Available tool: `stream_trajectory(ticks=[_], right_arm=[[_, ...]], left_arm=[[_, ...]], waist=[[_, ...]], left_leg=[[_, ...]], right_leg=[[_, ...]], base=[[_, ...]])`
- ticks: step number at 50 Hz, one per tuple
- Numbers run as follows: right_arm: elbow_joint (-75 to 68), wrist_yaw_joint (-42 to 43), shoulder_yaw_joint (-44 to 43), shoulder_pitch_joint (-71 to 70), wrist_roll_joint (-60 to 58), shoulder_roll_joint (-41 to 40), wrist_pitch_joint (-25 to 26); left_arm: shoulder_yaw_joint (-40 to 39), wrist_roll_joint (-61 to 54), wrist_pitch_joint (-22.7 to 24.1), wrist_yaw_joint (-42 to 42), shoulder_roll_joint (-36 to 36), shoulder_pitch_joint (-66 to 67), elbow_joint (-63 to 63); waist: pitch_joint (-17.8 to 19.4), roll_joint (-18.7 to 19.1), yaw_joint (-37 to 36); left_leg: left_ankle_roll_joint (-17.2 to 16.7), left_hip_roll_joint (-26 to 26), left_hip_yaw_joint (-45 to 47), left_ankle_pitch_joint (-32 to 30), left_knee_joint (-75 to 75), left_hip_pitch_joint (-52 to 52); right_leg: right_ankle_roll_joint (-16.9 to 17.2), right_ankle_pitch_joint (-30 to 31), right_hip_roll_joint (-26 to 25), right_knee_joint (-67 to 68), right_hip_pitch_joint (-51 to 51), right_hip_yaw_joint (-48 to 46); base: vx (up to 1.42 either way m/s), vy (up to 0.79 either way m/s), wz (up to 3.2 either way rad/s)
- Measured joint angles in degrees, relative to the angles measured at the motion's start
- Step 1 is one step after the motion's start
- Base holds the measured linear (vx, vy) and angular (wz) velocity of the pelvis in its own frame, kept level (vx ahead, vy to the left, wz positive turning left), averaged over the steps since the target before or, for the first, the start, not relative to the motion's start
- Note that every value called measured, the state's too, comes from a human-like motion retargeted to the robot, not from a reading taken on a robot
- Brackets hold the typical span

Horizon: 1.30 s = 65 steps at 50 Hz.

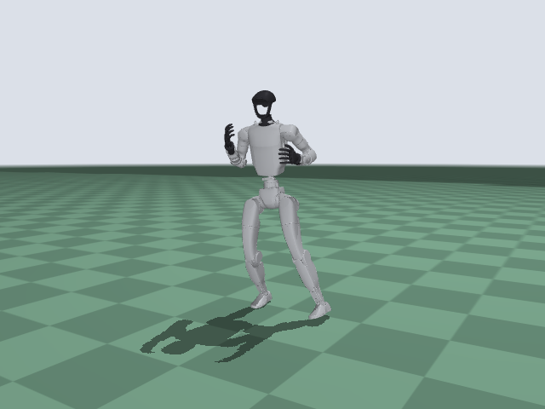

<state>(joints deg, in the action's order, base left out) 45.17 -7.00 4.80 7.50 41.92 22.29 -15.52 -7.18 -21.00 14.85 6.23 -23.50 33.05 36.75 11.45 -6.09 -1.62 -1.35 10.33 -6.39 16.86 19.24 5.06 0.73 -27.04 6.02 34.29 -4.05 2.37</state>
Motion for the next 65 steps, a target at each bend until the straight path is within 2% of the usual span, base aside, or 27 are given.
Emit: stream_trajectory(ticks=[3,5,7,10,15,18,20,22,25,28,30,32,35,36,40,43,45,46,48,50,52,54,57,59,62,63,65], right_arm=[[-5.79,6.03,3.39,1.34,-4.24,-1.20,-2.66],[-10.56,10.71,6.07,2.69,-3.76,-1.89,-3.57],[-11.80,11.12,6.64,4.91,-1.22,-0.82,-3.89],[-7.76,6.89,4.14,9.61,2.36,3.29,-3.41],[-3.52,3.74,-3.62,15.43,5.21,10.61,0.53],[-4.86,1.81,-6.13,15.64,4.49,13.24,4.52],[-5.93,0.88,-7.20,15.03,-0.88,14.39,6.27],[-6.88,0.40,-7.37,13.62,-11.47,15.02,5.64],[-10.34,-0.30,-3.84,9.90,-20.83,13.25,2.99],[-16.65,2.79,5.16,1.63,-13.22,5.35,1.22],[-17.55,6.39,9.75,-5.02,-8.65,-0.60,-0.05],[-15.32,7.14,10.01,-12.01,-9.73,-4.79,-1.48],[-8.93,9.76,9.30,-19.43,-3.22,-10.86,-2.72],[-7.07,10.47,9.85,-20.50,-2.23,-11.45,-3.32],[-2.41,9.41,14.35,-22.87,3.09,-10.04,-3.44],[-2.89,5.44,17.07,-21.07,4.16,-6.71,-0.61],[-5.57,3.66,18.00,-18.26,1.59,-4.30,-1.04],[-8.43,3.63,18.29,-15.99,-1.04,-3.77,-2.34],[-14.74,5.76,17.70,-10.47,-6.55,-3.01,-4.16],[-19.34,7.32,14.42,-2.99,-9.42,-2.42,-3.64],[-17.98,4.84,9.27,6.30,-6.79,-0.56,-2.45],[-13.73,1.48,5.37,14.48,-1.65,3.32,-1.19],[-8.85,0.43,2.55,20.89,2.52,10.18,-0.27],[-7.78,2.03,1.05,21.18,2.74,12.70,1.11],[-8.26,3.38,0.22,18.70,-0.12,11.29,2.68],[-9.15,3.47,0.58,17.10,-1.27,9.52,2.63],[-11.85,4.01,2.06,13.20,-2.21,5.26,2.15]], left_arm=[[8.87,9.68,-1.53,1.14,-9.09,-12.45,-7.65],[16.66,12.50,-3.54,2.55,-11.82,-25.13,-13.01],[21.75,13.08,-3.94,4.16,-10.09,-36.23,-14.31],[23.42,12.27,-2.97,4.78,-3.41,-46.53,-10.39],[24.84,8.37,-3.91,4.65,6.40,-55.94,-4.61],[24.40,4.63,-5.45,1.69,7.32,-55.66,-3.62],[22.68,4.39,-6.73,-0.55,6.38,-52.58,-2.95],[19.64,2.95,-5.37,-4.02,5.04,-46.82,-2.09],[13.41,6.39,-2.09,-7.81,2.95,-35.91,-2.64],[10.94,3.09,0.17,-5.99,6.41,-24.98,-8.05],[11.24,-5.69,0.55,-5.16,9.17,-18.56,-11.30],[6.38,13.79,-1.53,-4.63,1.80,-13.24,-12.04],[4.85,-9.56,2.41,-10.06,-2.18,-6.03,-5.45],[3.94,-9.94,3.25,-9.62,-4.20,-4.38,-4.13],[2.72,-12.50,3.10,-9.78,-7.95,-2.96,-2.28],[5.47,-13.57,1.63,-9.99,-4.56,-8.30,-4.65],[8.52,-9.43,2.59,-9.31,-1.47,-15.08,-8.79],[10.53,-5.01,4.04,-8.04,-0.32,-19.61,-11.85],[14.74,5.48,6.05,-1.85,1.47,-30.40,-17.44],[18.68,12.55,5.22,3.20,2.98,-43.55,-19.49],[19.60,17.83,3.13,6.52,4.98,-56.89,-16.94],[19.47,19.92,1.04,8.68,7.73,-67.44,-12.68],[20.68,19.57,-0.17,13.08,10.12,-75.80,-6.60],[22.47,13.63,0.10,14.20,10.85,-76.73,-3.19],[23.24,4.29,1.60,9.66,10.63,-72.40,-0.99],[23.09,1.76,2.34,7.07,10.37,-69.74,-1.12],[22.37,7.30,0.11,5.62,9.05,-64.05,-3.17]], waist=[[4.50,-0.26,0.55],[7.23,-1.06,0.56],[8.67,-0.98,1.85],[6.47,0.55,7.58],[-0.08,7.57,18.36],[-3.77,10.09,20.36],[-5.68,9.94,19.86],[-6.50,8.13,17.96],[-6.01,5.36,13.72],[-1.73,6.24,8.27],[1.22,5.96,4.83],[1.43,4.41,1.11],[-1.30,-0.45,-5.79],[-2.47,-2.09,-7.99],[-4.00,-6.88,-14.16],[-2.04,-5.67,-12.80],[1.79,-3.11,-9.93],[3.38,-1.99,-8.55],[5.31,-0.94,-6.01],[5.23,-1.07,-3.49],[3.57,0.28,0.34],[1.66,3.50,5.96],[0.39,8.71,15.61],[1.11,9.91,20.95],[3.30,8.02,24.52],[4.21,6.86,24.07],[5.31,5.10,21.15]], left_leg=[[0.44,-0.75,9.05,16.55,13.09,1.52],[3.39,-1.80,14.66,22.30,20.09,3.36],[4.73,-2.14,19.94,23.28,21.98,3.13],[3.40,-2.71,28.03,19.39,14.52,-0.44],[1.49,-3.77,37.63,2.94,-3.48,-6.31],[0.30,-3.22,41.18,-5.20,-7.15,-7.92],[1.21,-3.81,41.02,-8.12,-7.86,-9.26],[4.14,-4.78,37.81,-7.41,-3.75,-9.56],[8.38,-3.85,29.24,-2.59,18.32,-2.84],[6.11,-5.50,16.36,-0.43,41.95,7.57],[5.85,-7.61,11.31,3.22,51.74,12.59],[9.10,-6.03,11.57,7.09,56.50,17.86],[14.61,-4.84,14.09,11.72,52.62,24.45],[14.82,-5.48,14.55,12.23,47.56,25.28],[12.38,-7.30,17.65,12.11,18.53,23.03],[9.91,-6.06,24.86,9.42,1.28,17.12],[9.42,-5.77,25.05,11.87,2.35,12.70],[9.26,-5.17,23.74,15.11,5.60,11.12],[8.52,-4.67,21.98,21.05,10.82,9.23],[6.54,-5.26,21.72,24.09,11.91,8.11],[3.59,-5.69,20.89,22.39,8.44,6.28],[0.46,-5.14,18.73,17.55,3.65,3.66],[-3.38,-3.55,14.80,6.53,-3.77,-1.91],[-3.99,-4.16,11.91,-1.66,-8.54,-7.31],[-2.11,-6.82,7.26,-10.62,-12.11,-16.88],[-0.26,-7.98,5.75,-11.88,-11.20,-19.52],[3.46,-10.22,5.36,-10.32,-2.62,-20.48]], right_leg=[[-9.52,-14.53,5.48,21.00,-8.31,-6.81],[-13.34,-19.88,8.13,28.07,-12.91,-8.43],[-13.98,-20.80,8.60,28.16,-15.00,-9.22],[-11.19,-17.53,8.93,20.58,-15.24,-12.67],[-1.78,-3.39,5.42,-2.66,-11.54,-18.64],[2.29,3.17,3.19,-14.07,-8.08,-24.56],[4.22,7.46,2.66,-18.89,-5.31,-28.62],[6.42,7.71,2.14,-22.28,-3.15,-27.15],[7.47,1.92,0.30,-24.63,-2.19,-16.47],[4.32,-4.05,-3.80,-23.00,-1.78,-4.81],[2.38,-6.10,-4.74,-21.40,-0.80,1.00],[2.05,-5.86,-3.85,-21.67,0.05,4.36],[3.74,0.28,0.55,-25.43,1.70,4.85],[4.76,3.67,2.09,-26.52,2.35,4.14],[7.94,16.86,6.17,-29.85,6.18,2.43],[7.21,21.30,5.78,-29.37,11.53,0.33],[4.86,19.62,4.77,-22.39,14.90,-2.27],[3.58,15.97,4.21,-12.99,13.20,-3.48],[1.13,7.76,3.92,7.60,6.23,-4.71],[-1.17,1.06,3.49,23.65,-3.38,-4.35],[-2.16,-1.42,1.71,28.47,-11.69,-6.10],[-1.92,-0.83,-0.20,23.99,-17.08,-10.68],[-0.33,3.55,-2.89,3.61,-19.07,-18.02],[1.18,7.60,-3.58,-14.26,-17.08,-20.77],[4.15,11.68,-2.36,-29.95,-14.13,-21.97],[4.51,13.34,-1.59,-30.71,-13.28,-21.81],[2.95,14.51,-0.01,-27.28,-12.01,-20.12]], base=[[-0.10,0.56,-2.25],[-0.15,0.42,-2.18],[-0.08,0.30,-2.19],[0.06,0.17,-1.98],[0.19,-0.05,-1.94],[0.30,-0.26,-2.66],[0.33,-0.30,-3.27],[0.33,-0.31,-3.74],[0.30,-0.22,-4.13],[0.30,-0.03,-3.97],[0.41,0.07,-2.90],[0.55,0.10,-1.77],[0.71,0.19,-0.89],[0.79,0.27,-0.59],[0.83,0.36,-0.35],[0.81,0.44,0.47],[0.83,0.44,0.90],[0.84,0.41,0.73],[0.83,0.35,0.48],[0.83,0.27,0.50],[0.89,0.21,0.89],[0.99,0.14,1.24],[1.11,-0.01,1.25],[1.19,-0.15,1.04],[1.25,-0.22,0.29],[1.24,-0.22,-0.45],[1.20,-0.19,-0.88]])
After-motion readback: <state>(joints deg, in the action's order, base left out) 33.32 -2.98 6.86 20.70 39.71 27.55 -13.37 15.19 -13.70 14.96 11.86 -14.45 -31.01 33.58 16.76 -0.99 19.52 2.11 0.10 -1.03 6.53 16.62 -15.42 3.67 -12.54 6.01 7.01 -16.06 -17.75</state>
